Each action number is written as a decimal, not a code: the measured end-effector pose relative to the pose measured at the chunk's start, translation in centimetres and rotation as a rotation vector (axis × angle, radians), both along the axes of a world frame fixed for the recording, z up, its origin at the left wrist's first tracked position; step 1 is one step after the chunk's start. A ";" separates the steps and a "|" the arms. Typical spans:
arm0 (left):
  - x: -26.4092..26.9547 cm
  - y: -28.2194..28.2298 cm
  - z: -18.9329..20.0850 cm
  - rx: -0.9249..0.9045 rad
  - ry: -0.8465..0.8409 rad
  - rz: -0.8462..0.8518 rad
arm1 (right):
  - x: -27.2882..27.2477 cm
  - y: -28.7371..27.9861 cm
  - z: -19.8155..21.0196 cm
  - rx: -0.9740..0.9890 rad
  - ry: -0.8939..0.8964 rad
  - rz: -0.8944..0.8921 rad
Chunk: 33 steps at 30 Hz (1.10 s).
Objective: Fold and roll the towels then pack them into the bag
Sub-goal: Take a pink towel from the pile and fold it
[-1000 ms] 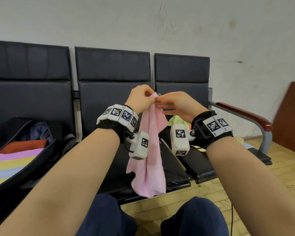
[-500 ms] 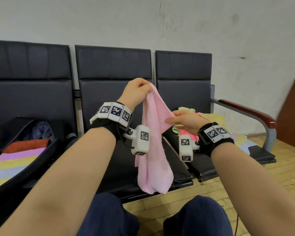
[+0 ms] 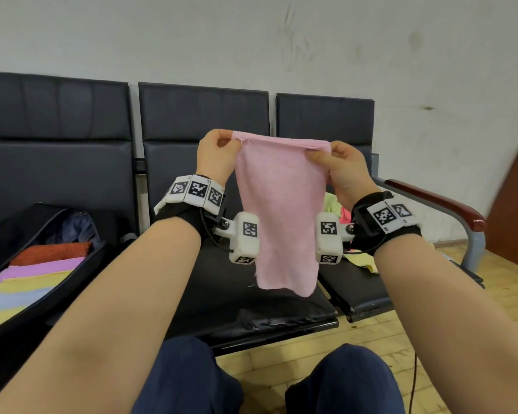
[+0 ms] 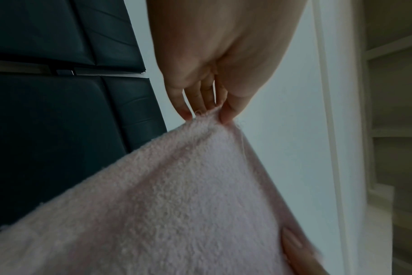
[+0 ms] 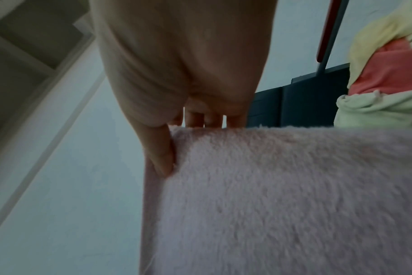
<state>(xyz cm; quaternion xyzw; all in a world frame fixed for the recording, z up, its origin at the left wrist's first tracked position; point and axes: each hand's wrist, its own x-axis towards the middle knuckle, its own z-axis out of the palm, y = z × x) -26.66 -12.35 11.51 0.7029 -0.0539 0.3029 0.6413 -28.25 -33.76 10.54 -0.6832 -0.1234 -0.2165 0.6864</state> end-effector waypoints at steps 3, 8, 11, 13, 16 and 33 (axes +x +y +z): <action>-0.3 -0.3 0.4 0.105 0.072 -0.045 | -0.6 -0.5 0.4 0.004 0.015 -0.022; -1.3 -0.4 1.1 0.090 0.190 -0.142 | -2.2 -1.4 1.1 -0.092 0.076 0.037; -2.2 -0.4 2.3 0.054 0.184 -0.131 | -3.1 -1.3 1.9 -0.107 0.082 0.080; -2.7 -0.4 3.2 0.051 0.167 -0.117 | -3.6 -1.2 2.7 -0.087 0.085 0.092; -3.0 -0.3 4.7 0.055 0.139 -0.093 | -3.8 -1.2 4.0 -0.015 0.059 0.128; 7.2 3.9 -2.4 0.117 0.025 0.070 | 8.6 4.2 -1.8 -0.239 -0.008 -0.180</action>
